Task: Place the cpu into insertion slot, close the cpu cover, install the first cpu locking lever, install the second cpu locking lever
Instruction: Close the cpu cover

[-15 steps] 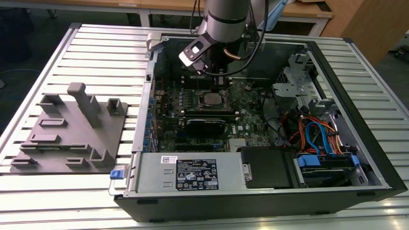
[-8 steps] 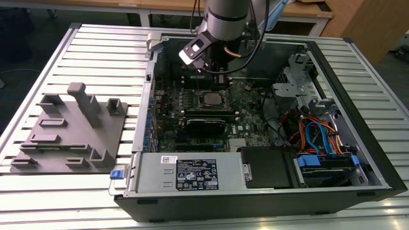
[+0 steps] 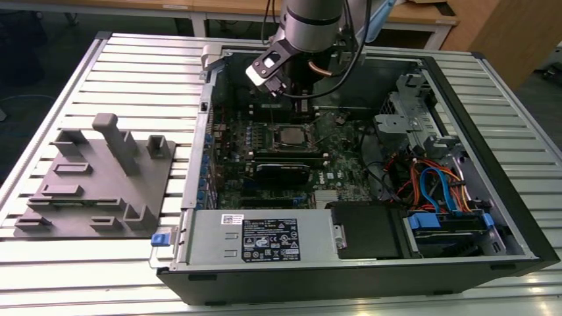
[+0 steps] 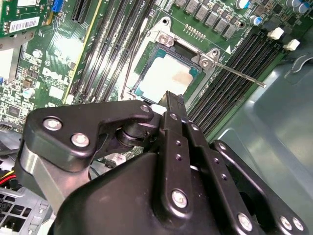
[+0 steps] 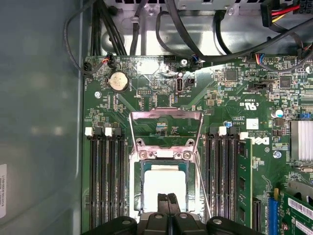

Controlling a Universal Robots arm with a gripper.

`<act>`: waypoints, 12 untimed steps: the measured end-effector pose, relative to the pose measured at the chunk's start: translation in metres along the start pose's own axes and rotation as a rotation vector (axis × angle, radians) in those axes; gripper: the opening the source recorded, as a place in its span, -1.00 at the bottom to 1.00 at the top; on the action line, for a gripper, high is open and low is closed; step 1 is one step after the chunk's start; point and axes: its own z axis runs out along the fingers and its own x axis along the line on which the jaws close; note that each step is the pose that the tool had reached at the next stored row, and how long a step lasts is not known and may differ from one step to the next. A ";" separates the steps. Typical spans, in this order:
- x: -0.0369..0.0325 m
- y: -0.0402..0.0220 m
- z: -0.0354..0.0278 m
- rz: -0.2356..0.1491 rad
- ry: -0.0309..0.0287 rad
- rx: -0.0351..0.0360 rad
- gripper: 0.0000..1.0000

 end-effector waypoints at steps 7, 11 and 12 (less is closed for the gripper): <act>0.0000 0.0000 -0.0010 0.000 -0.0007 0.0004 -0.80; 0.0001 0.0000 -0.0029 0.000 -0.0004 0.0002 -0.80; 0.0001 0.0000 -0.0037 0.000 -0.0004 0.0002 -0.80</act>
